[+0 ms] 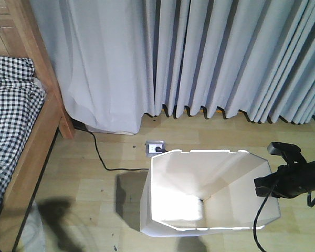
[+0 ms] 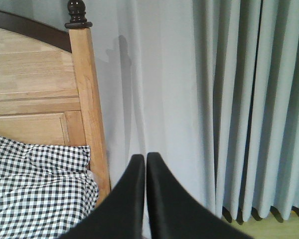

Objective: Move trash bin to bedside with robot
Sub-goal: 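Drive forward past the bed toward the curtains carrying the bin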

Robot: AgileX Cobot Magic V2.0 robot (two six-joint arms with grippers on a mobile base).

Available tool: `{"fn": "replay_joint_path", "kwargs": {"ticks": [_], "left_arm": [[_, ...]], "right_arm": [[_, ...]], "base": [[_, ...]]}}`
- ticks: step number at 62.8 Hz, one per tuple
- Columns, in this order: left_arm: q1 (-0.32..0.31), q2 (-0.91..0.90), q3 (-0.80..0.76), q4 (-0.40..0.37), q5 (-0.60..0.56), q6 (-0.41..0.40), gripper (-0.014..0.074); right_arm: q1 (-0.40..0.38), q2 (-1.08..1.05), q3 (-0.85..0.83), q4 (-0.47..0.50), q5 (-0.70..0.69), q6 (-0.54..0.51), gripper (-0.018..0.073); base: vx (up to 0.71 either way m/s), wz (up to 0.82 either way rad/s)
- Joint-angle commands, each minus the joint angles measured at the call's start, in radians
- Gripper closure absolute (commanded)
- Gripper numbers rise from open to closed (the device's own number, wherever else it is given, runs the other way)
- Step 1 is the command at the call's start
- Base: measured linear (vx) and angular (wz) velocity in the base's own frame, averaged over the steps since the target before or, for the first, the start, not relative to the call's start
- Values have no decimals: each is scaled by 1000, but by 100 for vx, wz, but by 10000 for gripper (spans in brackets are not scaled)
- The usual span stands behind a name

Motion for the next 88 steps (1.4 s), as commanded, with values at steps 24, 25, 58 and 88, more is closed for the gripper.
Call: {"fn": "replay_joint_path", "kwargs": {"ticks": [24,25,58,88], "left_arm": [[-6,-15,12,-9,-74,-14,603],[-6,-15,12,-9,-74,-14,603],[-6,-15,12,-9,-74,-14,603],[-6,-15,12,-9,-74,-14,603]], "right_arm": [[-2,-64,-10,45,205,1,561],[-2,-64,-10,45,205,1,561],[-2,-64,-10,45,205,1,561],[-2,-64,-10,45,205,1,561]], "base": [[11,2],[11,1],[12,-1],[11,-1]]}}
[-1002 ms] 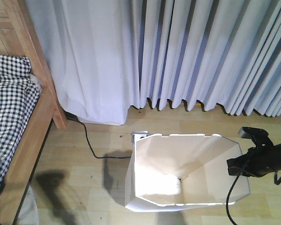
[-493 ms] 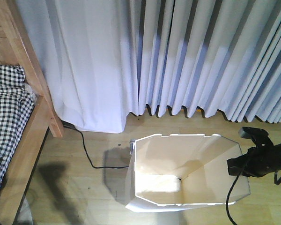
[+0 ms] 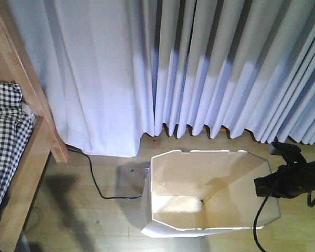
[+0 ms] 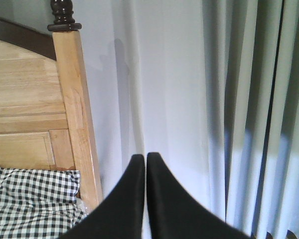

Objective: Move trash bin to bedside with robot
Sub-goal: 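Drive forward past the bed toward the curtains carrying the bin, then lower the bin onto the floor beside the bed with the right gripper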

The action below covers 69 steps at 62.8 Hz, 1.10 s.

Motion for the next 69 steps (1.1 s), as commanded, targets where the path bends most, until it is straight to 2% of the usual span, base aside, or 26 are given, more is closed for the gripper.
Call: {"fn": "replay_joint_path", "kwargs": {"ticks": [1,69], "left_arm": [[-6,-15,12,-9,-74,-14,603],[-6,-15,12,-9,-74,-14,603]], "right_arm": [[-2,-64,-10,45,205,1,561],[-2,-64,-10,45,206,1,561]], "base": [[9,-1],[2,0]]}}
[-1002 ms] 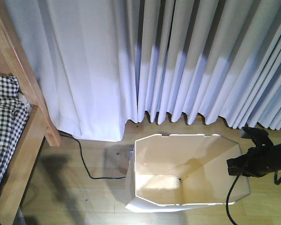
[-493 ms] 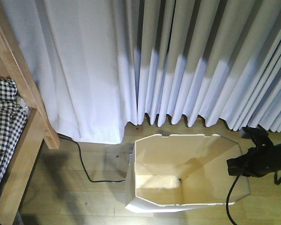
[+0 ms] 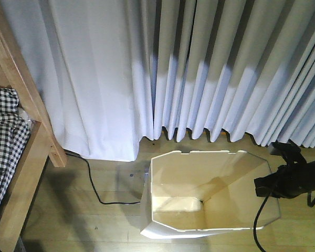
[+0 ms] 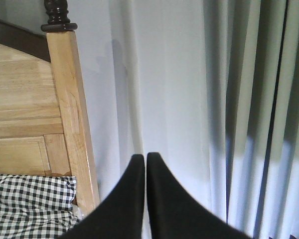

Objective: Move trash bin to bedside with robot
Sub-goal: 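Lower the bin onto the floor beside the bed with the right gripper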

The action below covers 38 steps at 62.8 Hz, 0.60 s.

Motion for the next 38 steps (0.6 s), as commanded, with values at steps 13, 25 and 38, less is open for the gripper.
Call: {"fn": "replay_joint_path", "kwargs": {"ticks": [13,25,38], "left_arm": [[-6,-15,12,-9,-74,-14,603],[-6,-15,12,-9,-74,-14,603],[-6,-15,12,-9,-74,-14,603]], "right_arm": [[-2,-63,-10,99,201,2,561],[-1,-35,-71,74,138,38,561],[-1,70,-199,-18,119,165,560]], "base": [[0,-1],[0,-1],[0,0]]}}
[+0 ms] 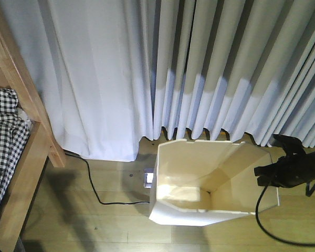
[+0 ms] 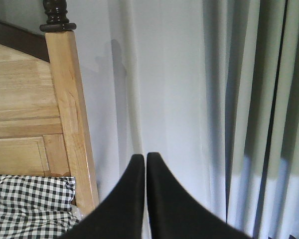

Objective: Move trash bin to bedside with robot
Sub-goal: 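Lower the bin onto the floor beside the bed with the right gripper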

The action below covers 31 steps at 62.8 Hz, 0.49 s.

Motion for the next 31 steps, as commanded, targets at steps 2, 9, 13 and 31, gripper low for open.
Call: {"fn": "replay_joint_path", "kwargs": {"ticks": [2,9,13,31], "left_arm": [[-6,-15,12,-9,-74,-14,603],[-6,-15,12,-9,-74,-14,603],[-6,-15,12,-9,-74,-14,603],[-6,-15,12,-9,-74,-14,603]], "right_arm": [[-1,-1,-75,-13,146,84,560],[-1,60,-134,-81,119,118,560],[-1,95,-166,-105,110,137,560],[63,291,-354,-166,99,186,560]], "base": [[0,0],[0,0],[0,0],[0,0]]}}
